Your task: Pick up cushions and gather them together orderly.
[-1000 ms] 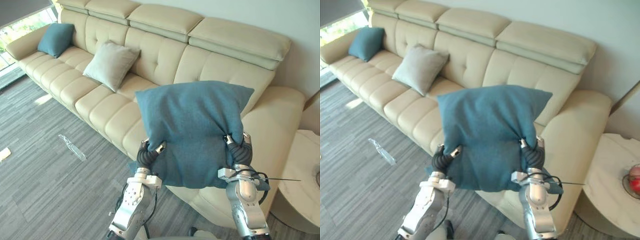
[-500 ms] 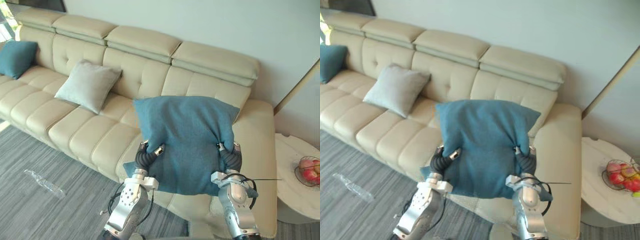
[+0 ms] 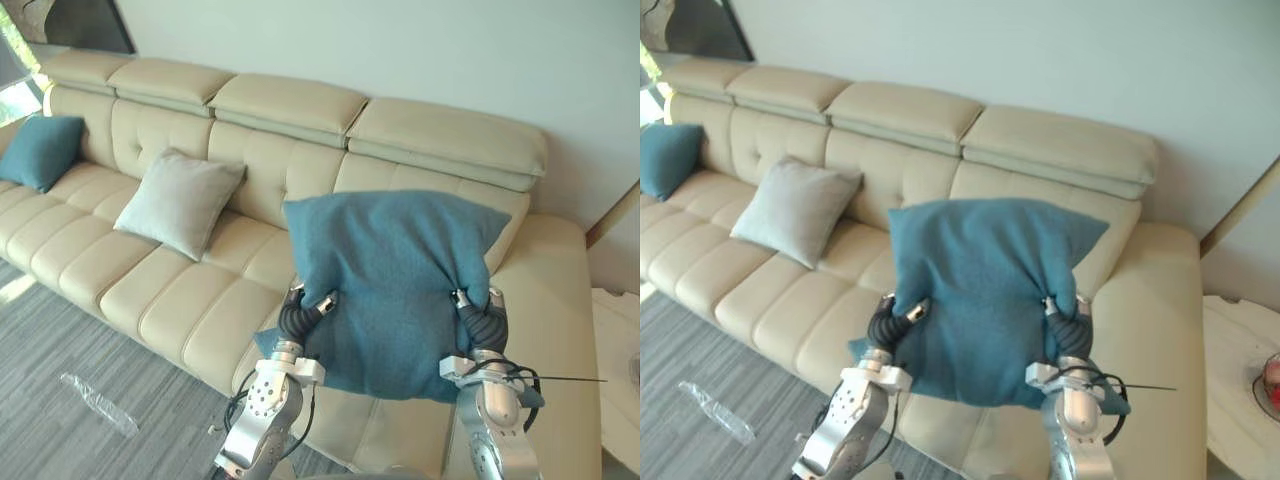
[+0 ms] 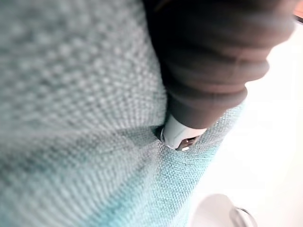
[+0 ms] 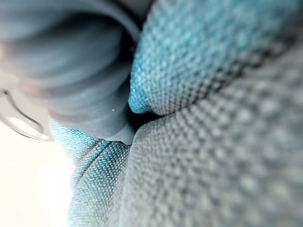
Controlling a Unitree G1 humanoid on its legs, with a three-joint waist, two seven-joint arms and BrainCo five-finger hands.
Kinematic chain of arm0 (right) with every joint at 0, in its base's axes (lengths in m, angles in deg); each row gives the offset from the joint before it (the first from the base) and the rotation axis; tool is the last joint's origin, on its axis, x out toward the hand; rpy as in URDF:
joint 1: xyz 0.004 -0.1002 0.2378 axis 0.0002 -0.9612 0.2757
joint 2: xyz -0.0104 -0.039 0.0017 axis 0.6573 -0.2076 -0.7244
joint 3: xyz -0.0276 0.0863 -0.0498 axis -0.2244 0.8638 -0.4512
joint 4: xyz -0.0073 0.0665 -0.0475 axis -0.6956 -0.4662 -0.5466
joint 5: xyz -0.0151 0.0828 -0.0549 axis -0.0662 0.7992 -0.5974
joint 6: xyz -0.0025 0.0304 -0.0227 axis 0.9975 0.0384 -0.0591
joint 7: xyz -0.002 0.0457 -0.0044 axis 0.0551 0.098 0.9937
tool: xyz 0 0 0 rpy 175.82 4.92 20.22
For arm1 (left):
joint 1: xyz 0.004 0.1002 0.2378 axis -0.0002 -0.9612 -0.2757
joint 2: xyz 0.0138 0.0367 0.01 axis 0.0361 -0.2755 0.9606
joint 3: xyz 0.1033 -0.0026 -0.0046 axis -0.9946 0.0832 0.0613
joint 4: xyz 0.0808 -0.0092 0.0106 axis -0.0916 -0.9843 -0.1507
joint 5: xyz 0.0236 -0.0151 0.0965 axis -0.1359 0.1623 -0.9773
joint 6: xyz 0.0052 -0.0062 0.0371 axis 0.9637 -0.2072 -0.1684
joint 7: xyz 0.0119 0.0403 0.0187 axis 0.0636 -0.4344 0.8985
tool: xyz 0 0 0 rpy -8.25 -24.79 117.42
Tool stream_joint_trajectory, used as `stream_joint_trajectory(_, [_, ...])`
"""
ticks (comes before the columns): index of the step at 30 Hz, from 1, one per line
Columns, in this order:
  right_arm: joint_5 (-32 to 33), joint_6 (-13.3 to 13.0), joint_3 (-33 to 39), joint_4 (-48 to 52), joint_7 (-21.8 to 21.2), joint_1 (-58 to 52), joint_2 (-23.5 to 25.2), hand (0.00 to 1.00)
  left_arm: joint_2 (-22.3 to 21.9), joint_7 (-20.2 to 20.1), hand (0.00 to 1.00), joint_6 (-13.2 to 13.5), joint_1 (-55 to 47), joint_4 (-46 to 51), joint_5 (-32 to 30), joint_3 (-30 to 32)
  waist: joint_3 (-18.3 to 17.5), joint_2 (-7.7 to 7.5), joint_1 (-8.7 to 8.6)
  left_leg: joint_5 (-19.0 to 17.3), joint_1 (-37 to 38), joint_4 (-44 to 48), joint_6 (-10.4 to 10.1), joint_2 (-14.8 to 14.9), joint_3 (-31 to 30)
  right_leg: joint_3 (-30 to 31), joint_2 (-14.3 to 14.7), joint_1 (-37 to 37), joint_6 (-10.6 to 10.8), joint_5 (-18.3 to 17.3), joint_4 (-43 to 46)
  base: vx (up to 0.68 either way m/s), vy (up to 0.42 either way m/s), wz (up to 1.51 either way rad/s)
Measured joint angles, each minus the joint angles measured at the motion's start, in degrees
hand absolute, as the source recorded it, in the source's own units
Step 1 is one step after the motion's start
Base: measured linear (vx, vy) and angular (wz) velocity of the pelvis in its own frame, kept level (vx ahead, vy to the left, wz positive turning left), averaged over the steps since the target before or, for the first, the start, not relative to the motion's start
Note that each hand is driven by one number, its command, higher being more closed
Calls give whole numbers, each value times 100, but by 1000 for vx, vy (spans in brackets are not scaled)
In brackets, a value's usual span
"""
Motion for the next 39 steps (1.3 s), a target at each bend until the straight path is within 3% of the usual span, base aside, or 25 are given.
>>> stream_joint_trajectory(1, [-1,-22,2,-131,9,2,3,100,-16,0,100,-6,-1,-50,-5,-1,-56,80,-2,230,162,-904,-388,-122,-623,246,33,-4,225,22,-50,41,339,-89])
stream_joint_trajectory(2, [-4,-41,1,-233,9,4,7,100,-21,1,100,-13,-14,-97,-5,-2,-107,112,-16,327,194,-946,-569,-229,-749,404,47,28,314,72,-147,85,329,-86])
stream_joint_trajectory(3, [-4,-29,-1,-485,9,6,31,100,-14,1,100,-35,-18,-232,-5,-4,-197,103,-3,396,219,-963,-551,-450,-1005,837,77,138,483,174,-385,126,313,-52])
stream_joint_trajectory(4, [-4,-16,0,-608,11,-1,103,100,-12,5,100,-46,-12,-276,-6,-11,-197,-81,-136,425,239,-997,-487,-647,-903,1258,-71,81,563,200,-319,122,295,-32])
stream_joint_trajectory(6, [-3,10,6,-654,10,-38,86,100,-8,5,100,-65,-19,-346,-4,-48,-259,-229,-213,529,270,-1113,-348,-857,-688,1463,-273,-117,759,268,-59,94,216,-13])
stream_joint_trajectory(11, [-9,35,5,-683,7,-1,89,100,1,4,100,-37,-20,-357,-5,-57,-295,-173,-141,582,419,-1355,-235,-1132,-253,1927,-497,-385,933,300,-66,126,130,-39])
stream_joint_trajectory(14, [-18,36,3,-975,5,208,88,100,152,4,100,-29,-11,-356,-5,-89,-277,-230,-150,567,357,-1465,-208,-1120,12,2174,-464,-631,891,403,-145,55,20,-51])
stream_joint_trajectory(17, [-232,52,-4,-1296,5,648,86,100,243,30,100,-25,121,-356,-4,-40,-230,-261,-119,560,29,-1450,-197,-1034,454,2383,-351,-1148,740,785,-272,-15,-4,-84])
stream_joint_trajectory(22, [-244,99,-31,-1274,109,1161,86,100,188,133,100,-25,758,-332,-243,307,166,-300,-111,408,-628,-865,-125,-832,668,1945,-262,-1620,648,1168,-388,-87,-36,-30])
stream_joint_trajectory(27, [-529,100,-160,-678,244,1755,114,100,46,436,100,39,1235,103,-370,780,452,-235,90,251,-1606,-104,-151,-519,729,1748,-108,-2319,543,1322,-354,-191,-96,-13])
stream_joint_trajectory(28, [-646,100,-168,-664,302,2094,112,100,-24,536,100,100,1486,107,-389,927,517,-210,179,242,-1873,69,-169,-431,723,1718,-45,-2570,507,1350,-243,-137,-96,-16])
stream_joint_trajectory(33, [-725,101,-165,-866,599,3702,-59,100,-86,1032,100,242,2800,-63,-497,1445,659,-151,225,339,-2884,466,-246,-331,532,1458,6,-3562,454,1417,179,-194,-120,6])
stream_joint_trajectory(39, [-911,109,134,-2109,1077,6227,-172,100,33,1799,100,360,5342,-1326,-502,2020,1074,-139,229,661,-3584,418,-289,-348,369,1254,-49,-4209,418,1628,193,-110,-68,15])
